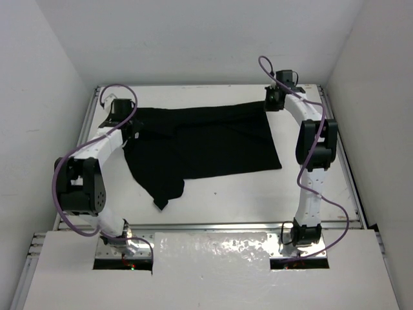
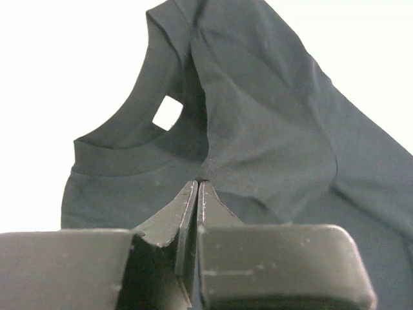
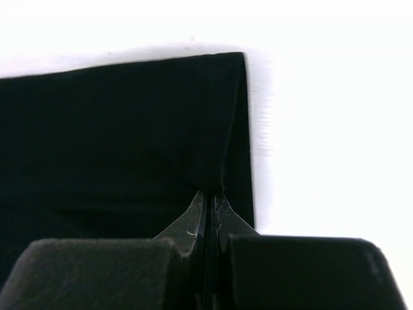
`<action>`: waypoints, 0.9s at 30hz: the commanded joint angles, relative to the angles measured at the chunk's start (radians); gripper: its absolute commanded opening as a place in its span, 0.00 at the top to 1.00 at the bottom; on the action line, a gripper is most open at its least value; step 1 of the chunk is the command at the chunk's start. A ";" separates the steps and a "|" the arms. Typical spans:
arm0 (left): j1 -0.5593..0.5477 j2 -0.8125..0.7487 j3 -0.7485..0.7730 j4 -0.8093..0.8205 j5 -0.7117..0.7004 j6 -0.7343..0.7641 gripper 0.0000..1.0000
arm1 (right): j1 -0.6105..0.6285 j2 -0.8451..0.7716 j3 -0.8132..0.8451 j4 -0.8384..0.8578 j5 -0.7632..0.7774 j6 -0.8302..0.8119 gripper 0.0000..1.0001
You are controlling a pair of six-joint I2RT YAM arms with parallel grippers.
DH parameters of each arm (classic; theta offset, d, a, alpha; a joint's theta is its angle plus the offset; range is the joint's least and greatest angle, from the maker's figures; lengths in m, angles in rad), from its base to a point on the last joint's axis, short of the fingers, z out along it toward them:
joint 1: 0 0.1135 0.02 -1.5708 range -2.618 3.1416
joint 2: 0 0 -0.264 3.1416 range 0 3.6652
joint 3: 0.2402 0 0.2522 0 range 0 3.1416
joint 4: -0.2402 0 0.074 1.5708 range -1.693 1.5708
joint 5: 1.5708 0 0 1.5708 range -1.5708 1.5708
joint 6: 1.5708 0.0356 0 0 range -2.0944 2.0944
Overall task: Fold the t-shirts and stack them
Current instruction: Fold the flattened tshirt in 1/3 of the way
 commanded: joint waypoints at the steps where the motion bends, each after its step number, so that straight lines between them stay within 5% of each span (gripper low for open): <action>1: 0.030 -0.061 -0.012 0.006 -0.046 -0.033 1.00 | -0.011 -0.042 0.065 -0.036 0.074 -0.036 1.00; 26: 0.013 -0.098 -0.174 0.084 0.123 -0.022 1.00 | -0.022 0.076 0.076 -0.060 0.047 -0.057 0.98; 27: 0.013 -0.097 -0.179 0.084 0.128 -0.022 0.94 | -0.022 0.077 0.068 -0.060 0.048 -0.056 0.97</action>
